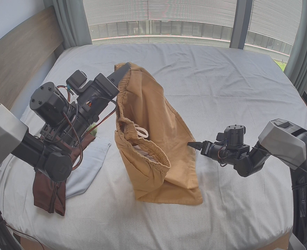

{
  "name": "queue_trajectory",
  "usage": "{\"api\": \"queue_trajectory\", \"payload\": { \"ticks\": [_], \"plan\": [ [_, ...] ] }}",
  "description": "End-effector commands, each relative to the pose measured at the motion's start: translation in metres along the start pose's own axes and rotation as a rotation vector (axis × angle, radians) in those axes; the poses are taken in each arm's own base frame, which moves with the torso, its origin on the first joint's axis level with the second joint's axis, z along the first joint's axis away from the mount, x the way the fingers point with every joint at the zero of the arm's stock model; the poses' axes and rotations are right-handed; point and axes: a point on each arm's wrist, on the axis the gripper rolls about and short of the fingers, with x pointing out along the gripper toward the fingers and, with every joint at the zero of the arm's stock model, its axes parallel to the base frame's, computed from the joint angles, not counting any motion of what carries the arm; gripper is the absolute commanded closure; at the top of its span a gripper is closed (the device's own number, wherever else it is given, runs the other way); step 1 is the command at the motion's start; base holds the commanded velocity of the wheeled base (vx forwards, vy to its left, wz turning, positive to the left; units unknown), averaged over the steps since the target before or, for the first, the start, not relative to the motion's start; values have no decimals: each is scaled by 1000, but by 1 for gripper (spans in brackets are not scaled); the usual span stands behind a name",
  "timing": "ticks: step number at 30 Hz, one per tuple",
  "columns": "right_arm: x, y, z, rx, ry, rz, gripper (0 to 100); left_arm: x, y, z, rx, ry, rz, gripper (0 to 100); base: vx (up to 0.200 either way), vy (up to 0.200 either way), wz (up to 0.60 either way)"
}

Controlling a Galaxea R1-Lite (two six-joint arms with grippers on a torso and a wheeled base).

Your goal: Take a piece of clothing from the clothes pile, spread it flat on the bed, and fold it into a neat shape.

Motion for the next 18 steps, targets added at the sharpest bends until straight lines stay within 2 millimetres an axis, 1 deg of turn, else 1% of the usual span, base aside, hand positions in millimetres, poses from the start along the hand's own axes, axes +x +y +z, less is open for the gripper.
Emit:
{"api": "queue_trajectory", "payload": {
  "ticks": [1,6,9,12,16,18],
  "plan": [
    [23,-6,-15,-4,24,10,0,-1,2,-2,-2,8,7,100,0,0,0],
    [27,1,-15,17,32,53,0,-1,3,-2,-1,8,10,100,0,0,0],
    [27,5,-17,64,46,89,0,-2,4,-1,1,5,13,100,0,0,0],
    [24,9,-14,54,22,128,0,-2,5,-1,2,5,14,100,0,0,0],
    [21,8,-14,49,12,142,0,-2,5,-2,-1,7,13,100,0,0,0],
    [15,12,-11,40,-4,157,0,-1,6,-2,-1,9,14,100,0,0,0]
  ]
}}
